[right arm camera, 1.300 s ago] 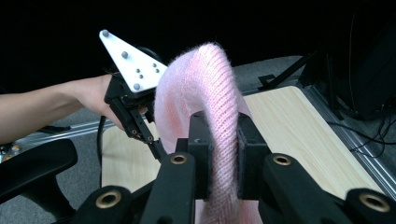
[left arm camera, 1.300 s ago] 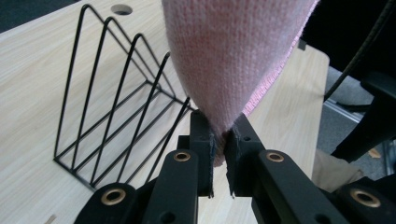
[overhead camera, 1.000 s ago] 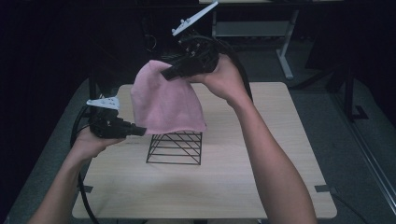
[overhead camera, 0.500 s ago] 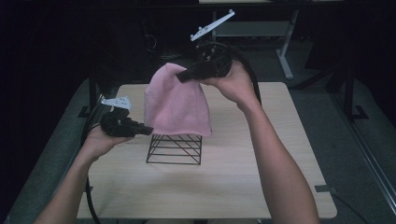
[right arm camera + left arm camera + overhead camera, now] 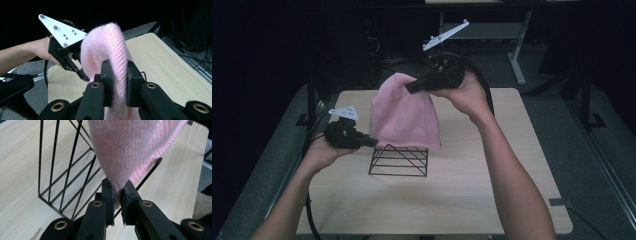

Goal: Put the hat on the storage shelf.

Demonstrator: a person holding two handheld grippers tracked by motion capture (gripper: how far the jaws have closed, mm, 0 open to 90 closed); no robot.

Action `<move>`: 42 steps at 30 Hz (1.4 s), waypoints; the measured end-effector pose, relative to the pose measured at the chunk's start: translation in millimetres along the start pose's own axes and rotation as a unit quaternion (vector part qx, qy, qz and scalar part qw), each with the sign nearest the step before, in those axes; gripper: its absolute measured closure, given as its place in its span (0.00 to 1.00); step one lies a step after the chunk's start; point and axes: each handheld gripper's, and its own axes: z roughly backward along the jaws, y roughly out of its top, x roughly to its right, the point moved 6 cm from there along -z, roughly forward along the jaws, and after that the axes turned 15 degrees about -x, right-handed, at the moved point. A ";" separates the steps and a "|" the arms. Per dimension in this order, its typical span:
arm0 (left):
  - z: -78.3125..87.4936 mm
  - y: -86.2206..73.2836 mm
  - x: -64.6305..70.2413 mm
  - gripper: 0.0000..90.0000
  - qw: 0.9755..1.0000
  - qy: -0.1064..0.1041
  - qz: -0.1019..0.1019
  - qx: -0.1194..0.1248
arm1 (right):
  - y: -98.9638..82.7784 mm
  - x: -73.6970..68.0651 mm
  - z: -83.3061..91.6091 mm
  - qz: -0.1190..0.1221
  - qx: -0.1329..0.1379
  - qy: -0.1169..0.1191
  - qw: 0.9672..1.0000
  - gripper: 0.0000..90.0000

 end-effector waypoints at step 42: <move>-26.1 -40.3 -9.7 0.92 0.999 0.024 0.017 -0.025 | -19.4 -22.5 -44.2 0.027 -0.033 0.065 0.997 0.85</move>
